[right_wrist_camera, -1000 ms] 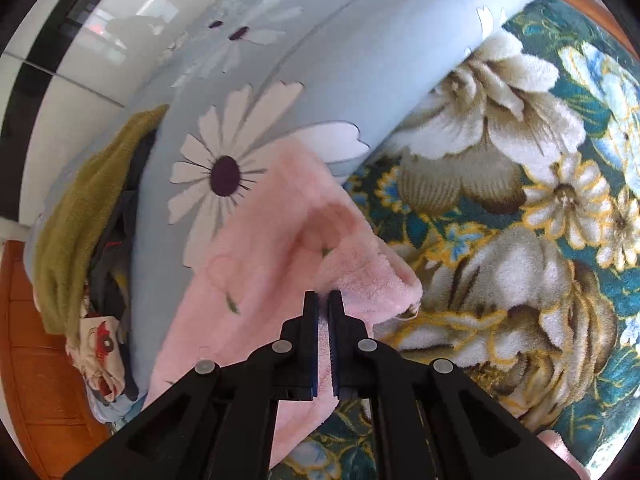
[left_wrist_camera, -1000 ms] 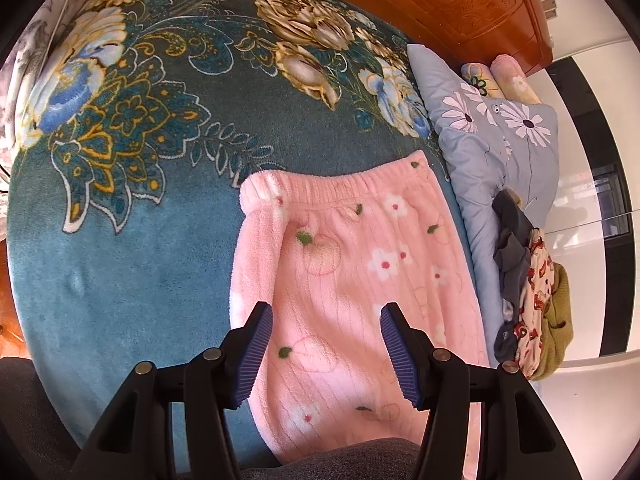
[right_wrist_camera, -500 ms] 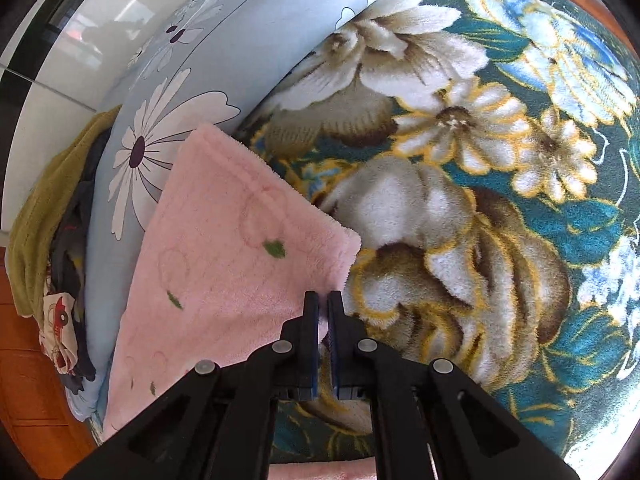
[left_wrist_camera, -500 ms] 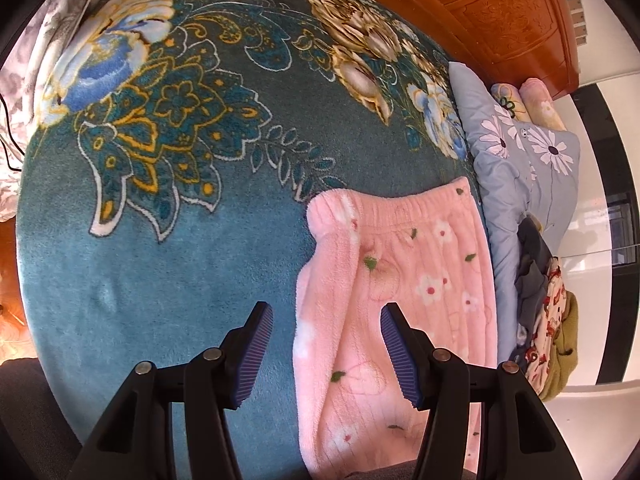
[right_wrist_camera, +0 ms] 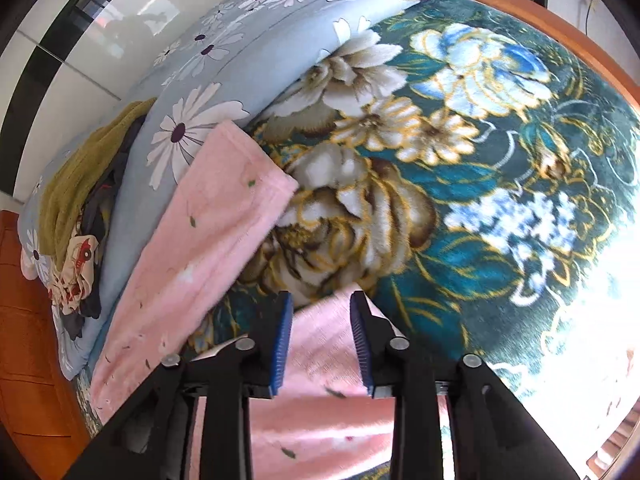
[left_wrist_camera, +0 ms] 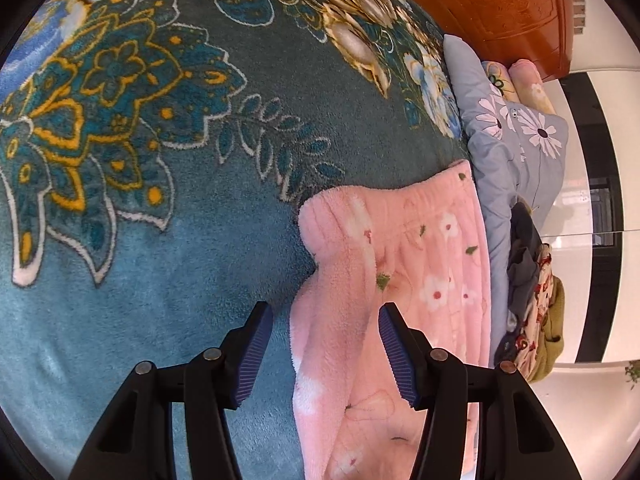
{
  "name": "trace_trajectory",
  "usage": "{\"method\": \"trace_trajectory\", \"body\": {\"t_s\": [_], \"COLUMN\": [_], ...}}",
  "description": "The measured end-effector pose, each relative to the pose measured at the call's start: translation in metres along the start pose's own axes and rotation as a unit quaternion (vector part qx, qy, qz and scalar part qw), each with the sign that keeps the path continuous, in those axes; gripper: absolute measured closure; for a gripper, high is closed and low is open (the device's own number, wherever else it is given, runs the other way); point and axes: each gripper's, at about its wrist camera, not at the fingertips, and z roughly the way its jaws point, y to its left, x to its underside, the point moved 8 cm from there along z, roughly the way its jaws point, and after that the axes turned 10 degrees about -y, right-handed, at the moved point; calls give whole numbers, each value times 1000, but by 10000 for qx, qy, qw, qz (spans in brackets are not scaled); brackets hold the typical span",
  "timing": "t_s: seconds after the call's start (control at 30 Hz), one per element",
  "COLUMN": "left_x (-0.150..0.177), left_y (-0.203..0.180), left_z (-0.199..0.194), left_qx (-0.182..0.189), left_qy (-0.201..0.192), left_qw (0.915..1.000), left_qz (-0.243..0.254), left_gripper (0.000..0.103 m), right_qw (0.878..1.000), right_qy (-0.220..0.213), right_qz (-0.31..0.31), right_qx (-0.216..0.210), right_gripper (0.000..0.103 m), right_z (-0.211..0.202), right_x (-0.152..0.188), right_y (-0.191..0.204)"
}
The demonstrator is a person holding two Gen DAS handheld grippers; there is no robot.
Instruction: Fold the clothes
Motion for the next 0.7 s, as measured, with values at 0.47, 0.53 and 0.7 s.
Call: {"method": "trace_trajectory", "body": {"t_s": [0.47,0.53,0.7], "left_x": [12,15,10], "left_y": [1,3,4], "left_z": [-1,-1,-10], "left_qx": [183,72,8], "left_qy": [342,312,99], "left_qw": [9992,9994,9999], "left_qz": [127,103,-36], "left_gripper": [66,72,91], "right_qw": [9889,9865,9778], "right_qy": [491,604,634], "right_qz": [1283,1381,1574], "right_qx": [-570,-644,-1233], "right_gripper": [58,58,95], "right_z": [-4,5,10], "right_x": [121,128,122], "right_y": [-50,-43,-17]}}
